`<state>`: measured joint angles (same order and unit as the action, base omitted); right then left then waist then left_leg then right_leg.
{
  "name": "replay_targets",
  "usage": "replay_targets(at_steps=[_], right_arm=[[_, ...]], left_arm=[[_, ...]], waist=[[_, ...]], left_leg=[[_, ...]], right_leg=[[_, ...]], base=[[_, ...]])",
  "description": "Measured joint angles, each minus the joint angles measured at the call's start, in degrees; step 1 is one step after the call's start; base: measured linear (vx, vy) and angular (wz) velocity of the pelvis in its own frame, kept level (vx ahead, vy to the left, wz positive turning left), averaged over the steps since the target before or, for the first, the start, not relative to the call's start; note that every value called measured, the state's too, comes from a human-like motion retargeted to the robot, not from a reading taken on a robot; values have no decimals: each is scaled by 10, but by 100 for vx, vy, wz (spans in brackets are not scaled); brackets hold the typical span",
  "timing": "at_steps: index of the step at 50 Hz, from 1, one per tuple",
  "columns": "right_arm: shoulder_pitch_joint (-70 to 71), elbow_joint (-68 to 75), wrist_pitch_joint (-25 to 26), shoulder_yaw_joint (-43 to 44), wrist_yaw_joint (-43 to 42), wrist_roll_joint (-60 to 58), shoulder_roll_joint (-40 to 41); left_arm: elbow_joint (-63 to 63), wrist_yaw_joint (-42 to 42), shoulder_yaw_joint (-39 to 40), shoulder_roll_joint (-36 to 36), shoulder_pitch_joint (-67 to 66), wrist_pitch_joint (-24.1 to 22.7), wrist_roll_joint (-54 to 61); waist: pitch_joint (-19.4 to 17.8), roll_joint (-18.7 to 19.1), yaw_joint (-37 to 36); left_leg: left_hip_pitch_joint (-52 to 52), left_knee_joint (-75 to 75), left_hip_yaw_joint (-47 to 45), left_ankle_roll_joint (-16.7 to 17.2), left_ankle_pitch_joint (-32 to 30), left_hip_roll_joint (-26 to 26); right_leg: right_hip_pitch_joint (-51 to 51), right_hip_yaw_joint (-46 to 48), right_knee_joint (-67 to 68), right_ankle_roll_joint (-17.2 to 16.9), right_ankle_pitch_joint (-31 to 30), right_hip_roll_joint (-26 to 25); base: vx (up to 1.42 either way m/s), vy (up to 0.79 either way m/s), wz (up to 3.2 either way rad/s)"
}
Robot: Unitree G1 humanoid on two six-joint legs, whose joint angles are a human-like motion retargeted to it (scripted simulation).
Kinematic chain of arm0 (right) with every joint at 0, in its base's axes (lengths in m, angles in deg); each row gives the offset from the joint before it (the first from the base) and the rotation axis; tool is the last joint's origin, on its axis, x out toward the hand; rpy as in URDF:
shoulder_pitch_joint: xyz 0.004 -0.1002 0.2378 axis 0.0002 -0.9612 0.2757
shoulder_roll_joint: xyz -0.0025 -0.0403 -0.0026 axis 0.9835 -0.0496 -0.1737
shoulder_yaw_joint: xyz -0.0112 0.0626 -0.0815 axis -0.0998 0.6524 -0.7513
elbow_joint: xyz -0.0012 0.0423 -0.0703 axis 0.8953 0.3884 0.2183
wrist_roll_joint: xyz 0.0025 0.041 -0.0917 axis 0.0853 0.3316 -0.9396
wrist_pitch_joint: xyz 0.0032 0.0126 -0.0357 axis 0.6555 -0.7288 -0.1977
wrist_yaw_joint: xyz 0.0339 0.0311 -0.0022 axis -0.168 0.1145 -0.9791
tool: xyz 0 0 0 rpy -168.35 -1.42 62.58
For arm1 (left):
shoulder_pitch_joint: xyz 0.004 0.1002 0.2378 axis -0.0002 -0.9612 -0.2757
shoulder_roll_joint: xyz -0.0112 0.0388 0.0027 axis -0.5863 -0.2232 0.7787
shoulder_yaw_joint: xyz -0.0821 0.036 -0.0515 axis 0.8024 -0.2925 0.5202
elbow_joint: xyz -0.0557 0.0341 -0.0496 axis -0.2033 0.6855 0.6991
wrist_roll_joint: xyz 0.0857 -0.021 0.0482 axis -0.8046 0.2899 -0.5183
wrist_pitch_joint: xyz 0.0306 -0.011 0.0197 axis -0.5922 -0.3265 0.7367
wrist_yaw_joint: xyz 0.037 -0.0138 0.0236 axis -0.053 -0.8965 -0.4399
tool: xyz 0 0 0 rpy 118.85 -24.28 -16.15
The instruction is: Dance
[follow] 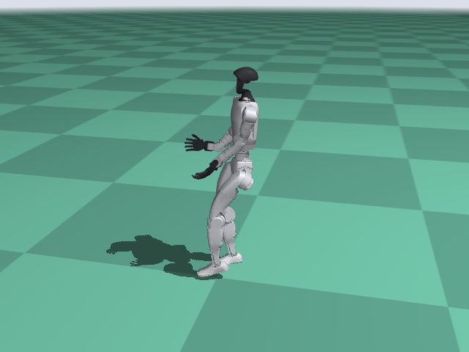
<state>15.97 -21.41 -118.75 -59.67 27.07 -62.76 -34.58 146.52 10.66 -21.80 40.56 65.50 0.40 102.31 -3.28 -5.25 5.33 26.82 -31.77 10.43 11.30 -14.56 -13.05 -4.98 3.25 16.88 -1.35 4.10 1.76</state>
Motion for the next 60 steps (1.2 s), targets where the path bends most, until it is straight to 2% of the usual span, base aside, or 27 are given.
replay_targets(at_steps=[3,5,7,11,13,15,17,19,22,24,27,30,33,37,38,40,42,44,45,47,48,49,50,53,55,57,60], right_arm=[[-15,-63,-14,37,37,81,-23],[-30,-128,-17,70,52,126,-42],[-44,-196,-16,93,51,155,-62],[-14,-340,-6,109,5,165,-95],[15,-408,10,125,-38,145,-100],[49,-472,39,159,-91,119,-99],[86,-517,71,209,-130,120,-84],[130,-555,92,262,-150,168,-80],[183,-591,86,338,-150,295,-89],[203,-593,80,374,-148,388,-101],[219,-564,80,415,-119,494,-126],[225,-508,93,446,-95,560,-161],[217,-467,130,463,-78,619,-184],[159,-427,215,470,-37,673,-163],[130,-413,239,469,-35,670,-156],[47,-384,278,463,-42,633,-147],[-60,-359,277,453,-29,528,-142],[-152,-335,250,436,-36,362,-128],[-190,-321,231,427,-53,264,-119],[-250,-304,151,417,-124,42,-101],[-271,-301,107,415,-176,-66,-94],[-289,-305,69,412,-245,-175,-93],[-305,-312,35,408,-323,-284,-94],[-310,-349,53,422,-488,-471,-101],[-293,-385,70,438,-529,-534,-130],[-282,-409,86,468,-544,-555,-186],[-265,-405,113,534,-539,-574,-286]], left_arm=[[-128,-22,15,-24,-31,-59,-51],[-238,-33,-7,-70,-71,-99,-106],[-326,-27,-25,-107,-103,-127,-150],[-433,12,-25,-127,-115,-173,-185],[-456,39,-17,-98,-118,-191,-170],[-469,60,-4,-38,-116,-215,-116],[-486,53,18,38,-97,-249,12],[-520,26,49,87,-66,-298,200],[-580,29,110,101,-17,-367,447],[-597,23,156,68,12,-395,492],[-597,-2,221,-12,55,-367,431],[-583,-1,269,-85,106,-283,358],[-568,35,281,-146,120,-242,364],[-578,75,294,-217,56,-223,357],[-590,67,293,-234,20,-213,339],[-612,61,289,-261,-70,-160,262],[-645,54,279,-278,-178,-113,90],[-680,52,272,-295,-273,-87,-136],[-692,59,270,-301,-314,-74,-260],[-732,116,262,-315,-389,-56,-490],[-745,165,257,-320,-409,-51,-601],[-754,228,248,-324,-418,-59,-722],[-760,299,237,-327,-420,-72,-847],[-798,521,230,-383,-410,-119,-1166],[-803,607,245,-422,-387,-116,-1247],[-774,572,271,-446,-349,-119,-1206],[-729,453,342,-518,-300,-121,-1143]], waist=[[7,-15,-33],[20,-23,-62],[14,-33,-78],[21,-45,-85],[28,-46,-91],[31,-40,-108],[29,-29,-130],[21,-20,-159],[16,-9,-178],[19,4,-172],[23,12,-161],[22,20,-172],[12,39,-171],[7,64,-136],[11,68,-123],[27,74,-96],[40,75,-72],[47,70,-54],[49,64,-43],[56,58,-18],[58,55,-10],[58,48,-16],[58,39,-28],[38,34,-42],[41,27,-53],[51,17,-39],[57,17,-28]], left_leg=[[29,-129,-49,-88,57,19],[35,-201,-32,-136,84,21],[-1,-216,-3,-153,106,21],[-57,-133,-2,-177,146,74],[-94,-53,-4,-171,141,98],[-146,46,-22,-130,110,126],[-201,127,14,-79,122,118],[-239,173,25,-52,137,105],[-272,216,-39,-54,155,114],[-287,232,-57,-72,152,107],[-284,221,-57,-90,154,83],[-263,190,-45,-109,168,45],[-261,183,-45,-117,177,31],[-244,192,-67,-132,170,49],[-234,195,-72,-136,167,54],[-218,205,-74,-145,156,58],[-210,215,-72,-148,144,61],[-206,215,-65,-134,145,77],[-205,213,-59,-125,147,80],[-213,230,-54,-157,132,36],[-212,226,-48,-157,133,33],[-209,216,-54,-159,137,29],[-206,203,-67,-160,144,24],[-180,118,-44,-150,159,6],[-137,54,-63,-119,161,9],[-105,2,-79,-69,163,18],[-66,-85,-66,10,186,49]], right_leg=[[-15,0,20,-8,16,35],[-18,-2,29,-14,22,49],[5,8,28,-19,20,62],[32,31,0,-31,13,79],[36,41,-11,-35,8,83],[43,53,-14,-42,8,83],[48,57,-4,-47,10,82],[52,57,10,-53,16,92],[52,56,38,-65,23,108],[56,65,49,-67,24,115],[62,67,54,-73,18,141],[43,40,72,-61,5,164],[7,18,124,-19,-20,172],[-47,18,198,79,-34,155],[-56,15,200,63,-29,141],[-62,-12,185,-19,-16,93],[-50,-46,148,-110,-3,33],[-26,-42,87,-137,-3,-31],[-14,-48,59,-137,-6,-62],[-2,-33,30,-80,-18,-25],[6,6,17,-40,-1,-22],[22,33,0,-27,8,-10],[41,54,-20,-28,13,6],[37,-61,-21,-45,-1,-13],[34,47,-21,-19,17,23],[21,34,-17,-17,24,19],[11,21,-3,-22,32,5]], base=[[5,5,49],[41,3,59],[45,8,94],[10,13,87],[14,17,50],[23,18,25],[26,22,9],[26,25,-23],[31,21,8],[40,19,28],[36,21,-11],[26,26,-70],[23,19,-59],[15,0,-50],[17,-1,-9],[22,-2,19],[28,-17,30],[25,-53,33],[22,-10,73],[21,43,99],[19,20,53],[17,-2,-9],[16,2,-15],[6,9,37],[-10,9,21],[3,-1,53],[20,-8,52]])
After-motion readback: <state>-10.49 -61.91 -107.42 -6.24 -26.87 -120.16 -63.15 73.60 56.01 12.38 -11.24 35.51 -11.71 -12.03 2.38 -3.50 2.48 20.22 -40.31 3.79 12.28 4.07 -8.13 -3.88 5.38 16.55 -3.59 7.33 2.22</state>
